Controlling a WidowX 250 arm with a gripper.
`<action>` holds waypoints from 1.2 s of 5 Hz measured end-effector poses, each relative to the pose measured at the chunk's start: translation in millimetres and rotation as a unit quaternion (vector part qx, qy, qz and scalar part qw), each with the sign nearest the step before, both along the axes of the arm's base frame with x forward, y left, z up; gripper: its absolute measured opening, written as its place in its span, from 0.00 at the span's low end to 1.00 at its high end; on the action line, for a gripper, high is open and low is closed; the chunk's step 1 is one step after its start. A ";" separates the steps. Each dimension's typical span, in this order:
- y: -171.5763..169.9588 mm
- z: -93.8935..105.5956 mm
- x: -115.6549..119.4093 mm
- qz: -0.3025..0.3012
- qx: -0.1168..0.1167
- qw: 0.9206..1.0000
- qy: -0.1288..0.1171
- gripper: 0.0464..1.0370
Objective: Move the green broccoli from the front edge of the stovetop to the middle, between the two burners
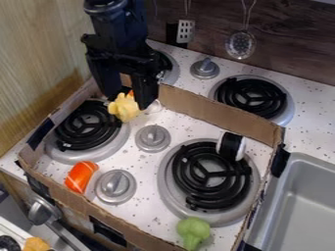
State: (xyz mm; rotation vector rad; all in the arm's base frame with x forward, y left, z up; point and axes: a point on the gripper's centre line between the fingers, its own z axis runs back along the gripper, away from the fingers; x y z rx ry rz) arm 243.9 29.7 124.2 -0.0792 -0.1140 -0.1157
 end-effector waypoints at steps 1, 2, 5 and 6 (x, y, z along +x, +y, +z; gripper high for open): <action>-0.4 -5.3 -2.1 0.002 -0.002 1.000 0.011 0.96; -3.1 -11.2 -5.1 0.011 -0.008 1.000 0.013 0.96; -44.2 -32.7 -28.7 0.104 -0.044 0.994 0.004 0.96; -64.3 -43.8 -35.7 0.113 -0.058 0.992 0.004 0.96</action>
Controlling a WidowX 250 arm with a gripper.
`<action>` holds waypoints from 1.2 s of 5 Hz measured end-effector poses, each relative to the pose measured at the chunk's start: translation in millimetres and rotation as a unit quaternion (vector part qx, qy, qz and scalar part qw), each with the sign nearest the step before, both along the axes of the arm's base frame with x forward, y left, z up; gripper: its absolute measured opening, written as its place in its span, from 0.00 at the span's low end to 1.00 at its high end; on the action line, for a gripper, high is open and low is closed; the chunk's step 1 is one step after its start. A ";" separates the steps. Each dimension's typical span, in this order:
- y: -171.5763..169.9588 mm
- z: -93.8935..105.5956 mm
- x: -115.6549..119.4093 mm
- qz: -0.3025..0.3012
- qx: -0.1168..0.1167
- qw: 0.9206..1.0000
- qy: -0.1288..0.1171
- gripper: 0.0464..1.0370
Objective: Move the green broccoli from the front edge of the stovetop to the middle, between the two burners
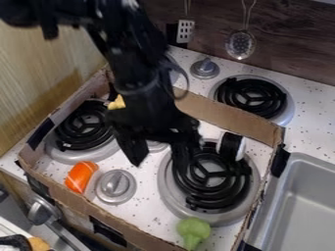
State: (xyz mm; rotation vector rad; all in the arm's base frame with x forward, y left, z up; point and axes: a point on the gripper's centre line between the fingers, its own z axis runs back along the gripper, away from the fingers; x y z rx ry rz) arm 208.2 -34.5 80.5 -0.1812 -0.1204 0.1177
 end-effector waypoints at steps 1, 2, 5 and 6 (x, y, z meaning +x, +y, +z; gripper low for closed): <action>-11.3 -7.1 -1.5 0.005 -0.005 1.000 -0.003 0.96; -19.1 -12.2 -2.4 0.008 -0.006 1.000 0.002 0.96; -32.6 -33.8 -14.1 0.032 -0.007 0.999 0.032 0.96; -38.6 -40.7 -17.4 0.032 -0.015 0.999 0.033 0.96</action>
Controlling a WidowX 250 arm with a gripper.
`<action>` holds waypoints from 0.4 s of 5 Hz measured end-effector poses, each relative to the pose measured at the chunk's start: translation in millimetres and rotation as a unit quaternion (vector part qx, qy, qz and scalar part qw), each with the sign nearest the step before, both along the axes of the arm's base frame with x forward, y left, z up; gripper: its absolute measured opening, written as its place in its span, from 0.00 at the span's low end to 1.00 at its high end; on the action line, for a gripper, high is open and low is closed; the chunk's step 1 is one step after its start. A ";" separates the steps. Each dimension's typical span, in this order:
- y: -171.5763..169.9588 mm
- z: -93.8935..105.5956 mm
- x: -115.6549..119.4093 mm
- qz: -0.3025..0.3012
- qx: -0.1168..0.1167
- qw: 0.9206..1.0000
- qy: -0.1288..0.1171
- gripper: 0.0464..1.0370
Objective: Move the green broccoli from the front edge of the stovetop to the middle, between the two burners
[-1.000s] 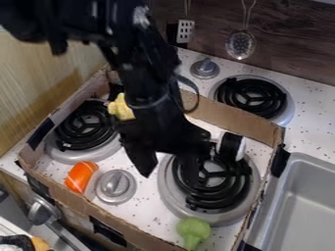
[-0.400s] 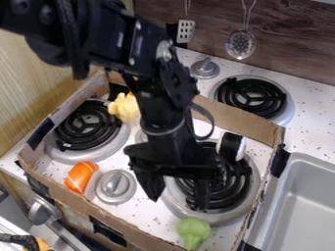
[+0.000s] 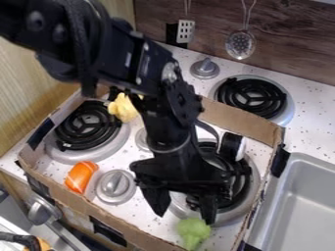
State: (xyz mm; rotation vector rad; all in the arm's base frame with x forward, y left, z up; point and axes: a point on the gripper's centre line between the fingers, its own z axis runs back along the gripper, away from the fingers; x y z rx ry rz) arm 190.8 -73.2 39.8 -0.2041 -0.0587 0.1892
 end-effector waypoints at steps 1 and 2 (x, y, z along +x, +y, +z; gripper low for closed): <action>-2.8 -5.4 -0.8 0.003 -0.009 1.000 -0.003 0.96; -8.0 -11.3 -0.4 0.002 -0.017 1.000 -0.001 0.96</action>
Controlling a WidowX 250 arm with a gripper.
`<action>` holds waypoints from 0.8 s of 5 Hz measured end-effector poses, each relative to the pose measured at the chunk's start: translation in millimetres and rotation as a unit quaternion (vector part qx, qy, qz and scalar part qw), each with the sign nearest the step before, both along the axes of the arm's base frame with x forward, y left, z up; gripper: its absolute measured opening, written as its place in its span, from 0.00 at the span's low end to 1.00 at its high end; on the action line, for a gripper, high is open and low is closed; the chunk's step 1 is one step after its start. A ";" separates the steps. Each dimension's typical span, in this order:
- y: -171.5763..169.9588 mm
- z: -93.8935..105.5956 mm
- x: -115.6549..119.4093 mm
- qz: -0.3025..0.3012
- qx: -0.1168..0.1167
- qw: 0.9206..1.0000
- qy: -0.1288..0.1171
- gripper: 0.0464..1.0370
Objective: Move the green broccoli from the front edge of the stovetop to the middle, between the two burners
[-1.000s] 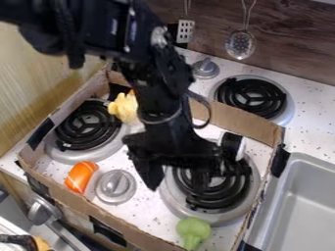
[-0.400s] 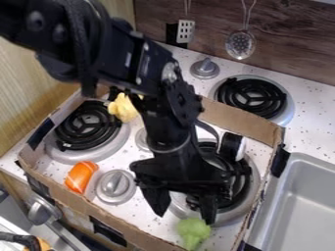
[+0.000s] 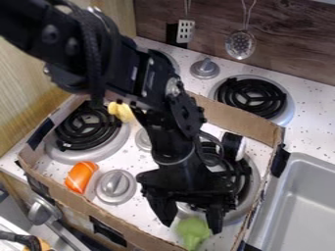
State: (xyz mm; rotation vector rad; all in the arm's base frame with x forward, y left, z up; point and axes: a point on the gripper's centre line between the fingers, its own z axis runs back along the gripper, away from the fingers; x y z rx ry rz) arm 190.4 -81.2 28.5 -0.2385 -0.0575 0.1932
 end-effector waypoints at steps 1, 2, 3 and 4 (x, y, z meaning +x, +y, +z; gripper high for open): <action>-3.4 -9.4 -0.9 0.005 -0.008 1.000 0.004 0.96; -5.4 -16.0 -0.3 0.014 -0.013 1.000 0.004 0.96; -7.4 -21.1 0.0 0.018 -0.014 1.000 0.002 0.96; -8.9 -23.9 -0.6 0.017 -0.010 1.000 0.002 0.93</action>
